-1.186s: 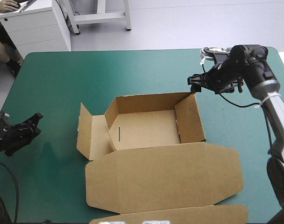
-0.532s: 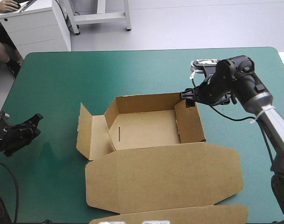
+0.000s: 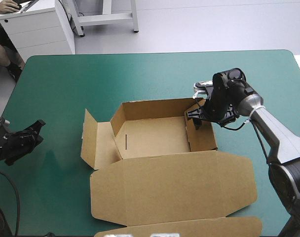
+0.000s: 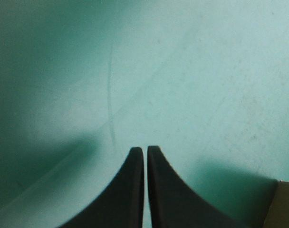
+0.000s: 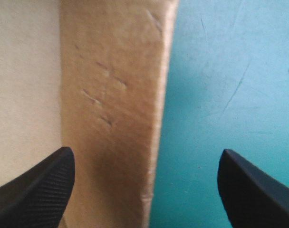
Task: Fold the box
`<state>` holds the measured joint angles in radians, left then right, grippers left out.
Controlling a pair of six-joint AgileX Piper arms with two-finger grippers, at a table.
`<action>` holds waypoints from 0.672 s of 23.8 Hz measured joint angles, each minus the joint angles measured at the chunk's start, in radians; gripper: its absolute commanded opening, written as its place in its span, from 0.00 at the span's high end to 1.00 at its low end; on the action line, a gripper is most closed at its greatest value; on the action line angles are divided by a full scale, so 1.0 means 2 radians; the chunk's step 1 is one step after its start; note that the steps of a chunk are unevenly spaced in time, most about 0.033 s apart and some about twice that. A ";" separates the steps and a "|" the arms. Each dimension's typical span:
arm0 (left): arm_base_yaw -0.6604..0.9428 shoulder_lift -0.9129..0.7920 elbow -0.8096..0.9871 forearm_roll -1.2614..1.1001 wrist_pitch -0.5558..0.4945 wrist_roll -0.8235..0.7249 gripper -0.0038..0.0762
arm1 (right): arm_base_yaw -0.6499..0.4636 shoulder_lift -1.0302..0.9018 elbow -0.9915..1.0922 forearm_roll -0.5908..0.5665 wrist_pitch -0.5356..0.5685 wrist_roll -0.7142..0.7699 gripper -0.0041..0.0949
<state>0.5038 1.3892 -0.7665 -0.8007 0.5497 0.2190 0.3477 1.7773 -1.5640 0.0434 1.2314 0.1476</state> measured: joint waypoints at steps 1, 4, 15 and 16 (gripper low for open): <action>0.000 0.000 0.000 -0.003 0.000 0.000 0.94 | 0.000 0.000 0.008 -0.003 0.000 0.000 0.23; 0.000 0.000 0.000 -0.007 0.000 0.000 0.94 | 0.000 0.001 0.027 -0.006 -0.006 0.000 0.26; 0.000 0.000 0.000 -0.007 0.000 0.000 0.94 | 0.000 0.017 0.035 0.022 -0.020 -0.006 0.48; 0.000 0.000 0.000 -0.007 0.001 0.000 0.94 | 0.000 0.019 0.035 0.023 -0.020 -0.007 0.56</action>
<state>0.5038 1.3892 -0.7665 -0.8155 0.5510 0.2190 0.3477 1.8163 -1.4945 0.0891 1.1916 0.1337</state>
